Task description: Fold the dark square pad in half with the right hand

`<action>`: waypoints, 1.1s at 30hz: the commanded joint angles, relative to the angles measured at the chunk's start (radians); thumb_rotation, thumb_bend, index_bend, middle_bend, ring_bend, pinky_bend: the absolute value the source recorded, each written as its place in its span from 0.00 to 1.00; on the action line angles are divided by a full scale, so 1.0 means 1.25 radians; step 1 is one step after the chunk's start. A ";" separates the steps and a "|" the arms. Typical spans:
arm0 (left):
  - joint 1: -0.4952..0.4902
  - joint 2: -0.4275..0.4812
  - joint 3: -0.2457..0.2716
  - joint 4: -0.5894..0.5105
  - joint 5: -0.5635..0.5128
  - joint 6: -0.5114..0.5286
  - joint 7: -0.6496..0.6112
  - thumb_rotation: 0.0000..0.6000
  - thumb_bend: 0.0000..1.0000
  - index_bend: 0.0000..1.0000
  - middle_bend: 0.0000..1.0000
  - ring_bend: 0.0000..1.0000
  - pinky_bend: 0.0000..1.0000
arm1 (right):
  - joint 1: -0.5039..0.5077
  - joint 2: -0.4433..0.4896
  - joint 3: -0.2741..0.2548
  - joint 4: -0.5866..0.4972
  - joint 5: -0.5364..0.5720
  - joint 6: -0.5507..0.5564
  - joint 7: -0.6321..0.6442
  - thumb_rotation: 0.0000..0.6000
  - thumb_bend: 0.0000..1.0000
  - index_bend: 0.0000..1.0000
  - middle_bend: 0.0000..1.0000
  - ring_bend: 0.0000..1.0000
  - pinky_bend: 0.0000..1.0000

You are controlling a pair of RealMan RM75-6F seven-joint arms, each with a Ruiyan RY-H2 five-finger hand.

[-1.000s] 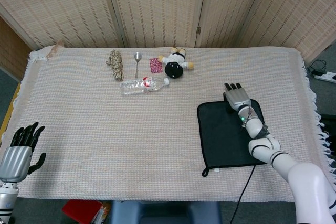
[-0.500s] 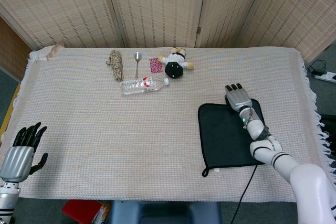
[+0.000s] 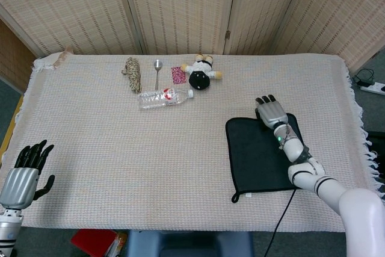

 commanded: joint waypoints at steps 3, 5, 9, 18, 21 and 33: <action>0.001 0.002 0.002 -0.008 0.004 0.004 0.005 1.00 0.50 0.00 0.00 0.00 0.00 | -0.044 0.078 -0.040 -0.146 -0.028 0.059 -0.053 1.00 0.50 0.65 0.14 0.06 0.00; 0.002 0.004 0.003 -0.013 0.008 0.008 0.006 1.00 0.50 0.00 0.00 0.00 0.00 | -0.061 0.108 -0.057 -0.206 -0.029 0.085 -0.094 1.00 0.50 0.65 0.14 0.06 0.00; 0.003 0.006 0.006 -0.021 0.015 0.013 0.010 1.00 0.50 0.00 0.00 0.00 0.00 | -0.093 0.165 -0.080 -0.327 -0.021 0.148 -0.175 1.00 0.50 0.64 0.14 0.06 0.00; 0.005 0.008 0.012 -0.035 0.029 0.020 0.016 1.00 0.50 0.00 0.00 0.00 0.00 | -0.142 0.256 -0.138 -0.527 0.011 0.246 -0.357 1.00 0.50 0.64 0.14 0.06 0.00; 0.006 0.009 0.012 -0.039 0.031 0.025 0.018 1.00 0.51 0.00 0.00 0.00 0.00 | -0.154 0.276 -0.157 -0.574 0.014 0.268 -0.399 1.00 0.50 0.65 0.14 0.06 0.00; 0.010 0.015 0.013 -0.050 0.040 0.036 0.018 1.00 0.51 0.00 0.00 0.00 0.00 | -0.180 0.292 -0.213 -0.661 -0.011 0.297 -0.473 1.00 0.50 0.65 0.14 0.06 0.00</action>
